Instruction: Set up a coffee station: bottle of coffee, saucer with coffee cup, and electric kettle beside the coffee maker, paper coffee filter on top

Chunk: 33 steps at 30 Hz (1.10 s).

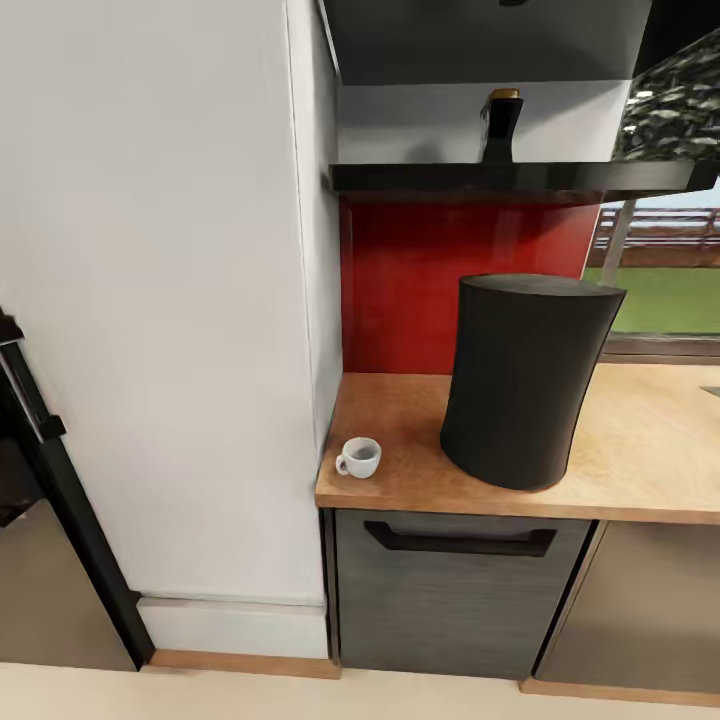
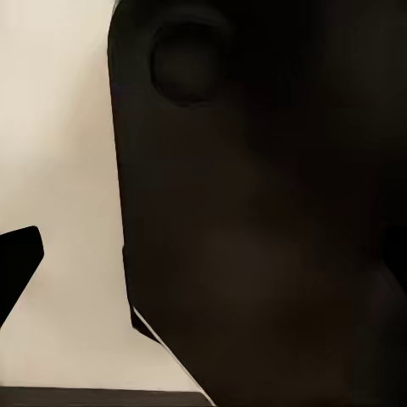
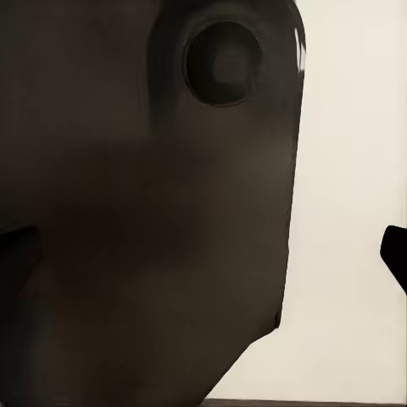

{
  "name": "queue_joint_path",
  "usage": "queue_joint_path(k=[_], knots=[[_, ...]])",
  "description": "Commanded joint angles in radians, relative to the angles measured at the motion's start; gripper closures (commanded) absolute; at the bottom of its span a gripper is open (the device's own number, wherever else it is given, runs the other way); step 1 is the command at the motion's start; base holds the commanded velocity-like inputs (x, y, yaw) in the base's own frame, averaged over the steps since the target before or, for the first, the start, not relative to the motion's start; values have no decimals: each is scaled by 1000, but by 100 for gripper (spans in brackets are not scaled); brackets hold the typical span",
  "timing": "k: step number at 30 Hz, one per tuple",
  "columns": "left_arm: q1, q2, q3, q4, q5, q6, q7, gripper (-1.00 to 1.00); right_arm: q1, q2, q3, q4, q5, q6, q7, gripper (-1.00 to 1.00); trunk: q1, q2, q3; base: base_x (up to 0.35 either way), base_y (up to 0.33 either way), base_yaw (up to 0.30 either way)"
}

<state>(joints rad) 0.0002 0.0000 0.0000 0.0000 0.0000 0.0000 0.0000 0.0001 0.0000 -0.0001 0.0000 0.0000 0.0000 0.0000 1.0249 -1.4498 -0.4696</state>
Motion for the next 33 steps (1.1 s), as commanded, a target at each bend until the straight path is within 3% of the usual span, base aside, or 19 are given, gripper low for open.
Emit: queue_joint_path(k=[1, 12, 29, 30, 33], knots=[[0, 0, 0, 0, 0, 0, 0, -100, 0, 0, 0, 0, 0, 0, 0, -100, 0, 0, 0, 0, 0, 0], [10, -55, 2, -21, 0, -5, 0, -100, -56, 61, 7, -26, 12, -21, 14, -100, 0, 0, 0, 0, 0, 0], [10, -52, 4, -116, 1, 80, -3, -100, -58, 46, 26, -122, 18, -16, 12, -100, 0, 0, 0, 0, 0, 0], [10, -52, 4, -389, 2, 123, -3, -100, -58, 43, 26, -370, 18, -15, 13, -100, 0, 0, 0, 0, 0, 0], [10, -52, 5, -487, 2, 218, -3, -100, -59, 28, 26, -428, 18, -11, 14, -100, 0, 0, 0, 0, 0, 0]])
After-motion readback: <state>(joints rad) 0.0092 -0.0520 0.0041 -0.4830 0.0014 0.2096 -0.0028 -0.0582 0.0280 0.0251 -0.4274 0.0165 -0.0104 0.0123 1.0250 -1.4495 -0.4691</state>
